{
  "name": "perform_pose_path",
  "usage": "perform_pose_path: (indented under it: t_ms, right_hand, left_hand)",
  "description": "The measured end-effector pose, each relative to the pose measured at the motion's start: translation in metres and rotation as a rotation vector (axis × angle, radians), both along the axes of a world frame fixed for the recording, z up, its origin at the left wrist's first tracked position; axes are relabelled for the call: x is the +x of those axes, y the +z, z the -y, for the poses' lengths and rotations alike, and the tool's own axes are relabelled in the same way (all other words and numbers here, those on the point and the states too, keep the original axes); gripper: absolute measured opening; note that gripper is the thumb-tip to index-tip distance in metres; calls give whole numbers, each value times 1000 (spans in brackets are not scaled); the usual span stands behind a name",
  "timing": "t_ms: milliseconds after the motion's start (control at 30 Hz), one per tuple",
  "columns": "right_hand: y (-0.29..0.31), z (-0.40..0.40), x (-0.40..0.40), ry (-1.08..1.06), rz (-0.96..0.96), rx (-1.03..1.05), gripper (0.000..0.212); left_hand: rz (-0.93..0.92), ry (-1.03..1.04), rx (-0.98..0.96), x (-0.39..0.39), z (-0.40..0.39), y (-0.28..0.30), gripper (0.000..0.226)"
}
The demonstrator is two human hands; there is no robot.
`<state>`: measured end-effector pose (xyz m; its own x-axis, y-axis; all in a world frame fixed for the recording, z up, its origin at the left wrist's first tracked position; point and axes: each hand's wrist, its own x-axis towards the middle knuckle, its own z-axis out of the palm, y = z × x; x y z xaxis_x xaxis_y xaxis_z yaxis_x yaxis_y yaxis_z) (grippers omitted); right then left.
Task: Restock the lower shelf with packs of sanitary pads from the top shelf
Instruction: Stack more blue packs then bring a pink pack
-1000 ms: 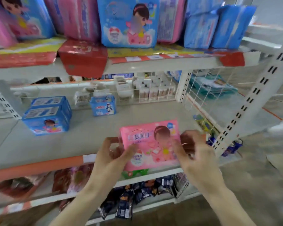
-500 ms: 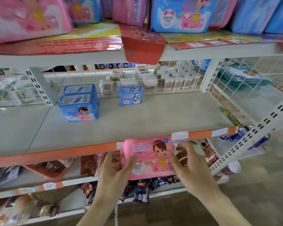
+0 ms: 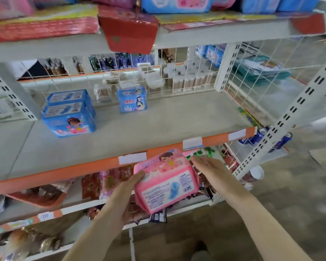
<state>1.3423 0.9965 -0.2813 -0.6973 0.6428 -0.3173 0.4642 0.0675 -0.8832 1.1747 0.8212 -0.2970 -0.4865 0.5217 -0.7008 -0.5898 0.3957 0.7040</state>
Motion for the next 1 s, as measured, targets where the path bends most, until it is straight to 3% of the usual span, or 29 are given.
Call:
perform_pose_path:
  t_ms: [133, 200, 367, 900, 1000]
  right_hand:
    - [-6, -17, 17, -43, -83, -61, 28]
    - [-7, -30, 31, -53, -123, -103, 35]
    - [-8, -68, 70, -108, -261, -131, 43]
    - [-27, -159, 109, -72, -287, -19, 23]
    - [-22, -165, 94, 1, -273, 56, 31]
  left_hand:
    - [-342, -19, 72, 11, -26, 4, 55]
    - [-517, -88, 157, 22, -37, 8, 65]
    - [-699, -155, 307, 55, -76, 10, 45]
    - [-660, -34, 341, 112, -155, -11, 64]
    - [-652, 14, 334, 113, -155, -7, 61]
